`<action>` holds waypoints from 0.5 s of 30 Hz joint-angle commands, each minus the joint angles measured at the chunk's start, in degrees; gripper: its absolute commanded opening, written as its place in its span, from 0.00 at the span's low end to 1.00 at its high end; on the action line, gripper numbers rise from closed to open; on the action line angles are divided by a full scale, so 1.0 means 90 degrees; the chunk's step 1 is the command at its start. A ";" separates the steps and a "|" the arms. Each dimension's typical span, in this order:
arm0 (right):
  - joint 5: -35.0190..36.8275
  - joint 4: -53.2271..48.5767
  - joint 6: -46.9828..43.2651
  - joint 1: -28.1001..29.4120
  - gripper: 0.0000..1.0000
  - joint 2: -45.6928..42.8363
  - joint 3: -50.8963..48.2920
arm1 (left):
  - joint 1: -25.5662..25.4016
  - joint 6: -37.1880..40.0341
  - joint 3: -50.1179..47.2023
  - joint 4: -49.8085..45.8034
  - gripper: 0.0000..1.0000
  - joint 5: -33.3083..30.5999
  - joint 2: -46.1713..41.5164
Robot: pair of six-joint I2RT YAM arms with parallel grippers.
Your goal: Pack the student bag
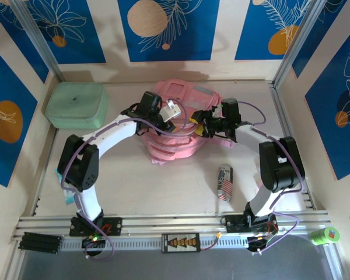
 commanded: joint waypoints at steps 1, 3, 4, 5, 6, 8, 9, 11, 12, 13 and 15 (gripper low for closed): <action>-0.0457 0.0034 0.0179 0.0136 0.57 0.0166 0.0456 | 0.0006 -0.0677 -0.0194 0.0367 0.52 -0.0340 -0.0478; -0.0500 -0.0104 0.0131 0.0198 0.55 0.0276 0.0594 | -0.0002 -0.1490 -0.0315 0.0484 0.58 -0.0916 -0.0692; -0.0498 -0.0199 0.0102 0.0226 0.54 0.0317 0.0653 | 0.0000 -0.1934 -0.0374 0.0522 0.59 -0.1151 -0.0798; -0.0499 -0.0307 0.0075 0.0251 0.53 0.0365 0.0728 | 0.0006 -0.2481 -0.0420 0.0504 0.59 -0.1375 -0.0914; -0.0502 -0.0443 0.0028 0.0270 0.51 0.0402 0.0808 | 0.0003 -0.2922 -0.0489 0.0493 0.59 -0.1369 -0.1034; -0.0473 -0.0727 -0.0075 0.0312 0.48 0.0464 0.0950 | -0.0021 -0.3702 -0.0719 0.0617 0.59 -0.1169 -0.1272; -0.0431 -0.0863 -0.0148 0.0329 0.44 0.0500 0.1018 | -0.0038 -0.4097 -0.0881 0.0737 0.59 -0.1141 -0.1391; -0.0349 -0.1055 -0.0246 0.0364 0.38 0.0527 0.1113 | -0.0158 -0.4636 -0.1078 0.0718 0.58 -0.1213 -0.1553; -0.0315 -0.1102 -0.0276 0.0389 0.35 0.0545 0.1134 | -0.0244 -0.4898 -0.1097 0.0565 0.56 -0.1307 -0.1596; -0.0307 -0.1106 -0.0288 0.0394 0.33 0.0563 0.1153 | -0.0322 -0.5169 -0.1073 0.0357 0.54 -0.1418 -0.1612; -0.0286 -0.1089 -0.0316 0.0429 0.27 0.0583 0.1170 | -0.0481 -0.5892 -0.0926 -0.0175 0.53 -0.1474 -0.1536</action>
